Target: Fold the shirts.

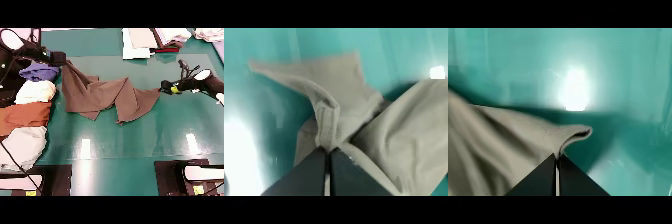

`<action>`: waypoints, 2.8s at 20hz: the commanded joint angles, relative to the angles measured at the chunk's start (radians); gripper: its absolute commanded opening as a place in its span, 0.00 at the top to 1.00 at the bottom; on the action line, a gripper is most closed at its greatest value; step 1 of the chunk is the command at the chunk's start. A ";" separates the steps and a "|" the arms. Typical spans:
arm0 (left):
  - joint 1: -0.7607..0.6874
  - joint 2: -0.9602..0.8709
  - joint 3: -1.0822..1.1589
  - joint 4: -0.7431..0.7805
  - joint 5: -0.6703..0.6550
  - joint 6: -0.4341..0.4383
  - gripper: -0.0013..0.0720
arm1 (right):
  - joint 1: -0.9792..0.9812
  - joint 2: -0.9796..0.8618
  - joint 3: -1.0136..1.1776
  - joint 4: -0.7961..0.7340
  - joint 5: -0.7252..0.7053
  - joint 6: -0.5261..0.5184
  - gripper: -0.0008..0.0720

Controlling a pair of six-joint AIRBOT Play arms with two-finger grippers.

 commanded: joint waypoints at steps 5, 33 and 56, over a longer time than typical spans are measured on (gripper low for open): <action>0.001 0.372 0.182 0.018 0.144 0.001 0.95 | -0.014 0.373 0.393 -0.005 0.135 -0.054 0.97; 0.001 -0.261 0.266 0.071 -0.267 -0.017 0.19 | -0.014 -0.044 0.554 -0.280 0.481 0.070 0.97; 0.140 0.467 -1.118 -0.092 -0.066 -0.034 0.18 | -0.011 0.442 0.072 -0.149 0.510 0.119 0.38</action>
